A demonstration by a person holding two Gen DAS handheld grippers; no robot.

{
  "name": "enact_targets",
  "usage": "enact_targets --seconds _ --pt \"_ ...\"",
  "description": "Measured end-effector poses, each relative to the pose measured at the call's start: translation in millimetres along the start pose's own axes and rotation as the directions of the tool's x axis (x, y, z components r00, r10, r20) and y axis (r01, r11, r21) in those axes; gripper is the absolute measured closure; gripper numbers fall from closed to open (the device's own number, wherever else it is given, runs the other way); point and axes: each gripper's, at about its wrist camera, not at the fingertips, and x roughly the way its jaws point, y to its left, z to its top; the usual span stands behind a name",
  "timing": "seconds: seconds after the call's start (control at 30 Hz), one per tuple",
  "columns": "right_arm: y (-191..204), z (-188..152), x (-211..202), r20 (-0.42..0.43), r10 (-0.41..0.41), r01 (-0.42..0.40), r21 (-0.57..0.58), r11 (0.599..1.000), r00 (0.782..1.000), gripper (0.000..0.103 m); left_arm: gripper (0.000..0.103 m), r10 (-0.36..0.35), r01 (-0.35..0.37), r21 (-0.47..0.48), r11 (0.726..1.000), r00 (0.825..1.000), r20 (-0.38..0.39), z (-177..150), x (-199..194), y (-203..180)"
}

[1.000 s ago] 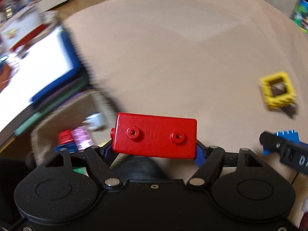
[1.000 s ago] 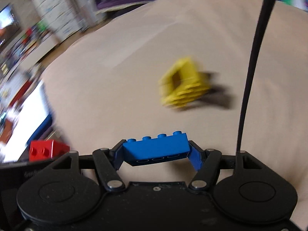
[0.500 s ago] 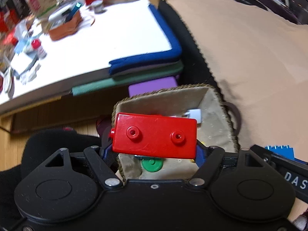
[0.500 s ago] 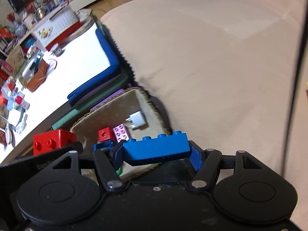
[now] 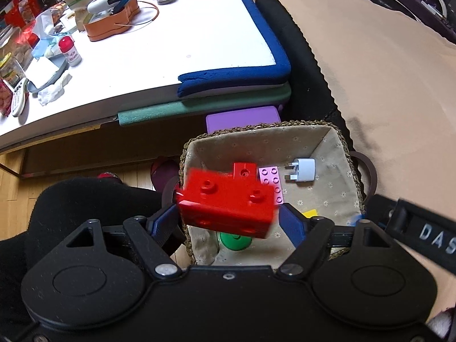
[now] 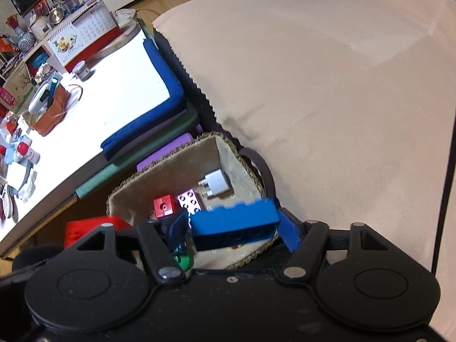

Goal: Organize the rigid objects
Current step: 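Carry the red brick and blue brick to the basket and release both, then move both tools back toward the yellow window frame and brown clip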

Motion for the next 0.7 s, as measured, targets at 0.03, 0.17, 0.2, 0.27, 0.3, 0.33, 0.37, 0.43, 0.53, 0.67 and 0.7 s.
enact_targets --seconds 0.03,0.17,0.2,0.27,0.3,0.33,0.37,0.43,0.53,0.67,0.7 --pt "-1 1 0 0.004 0.004 -0.004 0.006 1.0 1.0 0.03 0.024 -0.009 0.009 -0.001 1.0 1.0 0.002 0 -1 1" --pt "-3 3 -1 0.011 0.022 -0.022 0.015 1.0 1.0 0.03 0.023 -0.009 0.009 0.003 1.0 1.0 0.008 0 -1 1" --pt "-4 3 -2 0.012 0.021 -0.021 0.017 1.0 1.0 0.03 0.023 -0.009 0.009 0.003 1.0 1.0 0.008 1 -1 0" --pt "-6 1 -2 0.016 0.022 -0.023 0.023 0.999 1.0 0.03 0.022 -0.01 0.01 0.006 1.0 1.0 0.009 0 -1 0" --pt "-7 1 -3 0.014 0.021 -0.022 0.025 0.999 1.0 0.03 0.022 -0.01 0.01 0.006 1.0 1.0 0.01 0 -2 0" --pt "-8 0 -2 0.012 0.021 -0.021 0.024 1.0 1.0 0.03 0.021 -0.01 0.01 0.005 1.0 1.0 0.01 0 -1 0" --pt "-8 -1 -2 0.01 0.019 -0.019 0.021 1.0 1.0 0.03 0.02 -0.011 0.011 0.004 1.0 1.0 0.01 0 -1 0" --pt "-8 -3 -2 0.006 0.011 -0.011 0.016 1.0 1.0 0.03 0.02 -0.009 0.009 0.006 1.0 1.0 0.01 0 -2 -1" --pt "-9 -5 -1 0.0 0.006 -0.006 0.014 1.0 1.0 0.03 0.02 -0.003 0.003 0.009 1.0 1.0 0.013 0 -2 -1" --pt "-11 -7 1 -0.009 0.005 -0.005 0.014 1.0 1.0 0.029 0.02 0.0 0.0 0.01 1.0 1.0 0.015 -1 -2 -1" --pt "-11 -8 1 -0.009 0.002 -0.001 0.012 1.0 1.0 0.029 0.02 0.003 -0.003 0.011 1.0 1.0 0.015 -1 -2 -1"
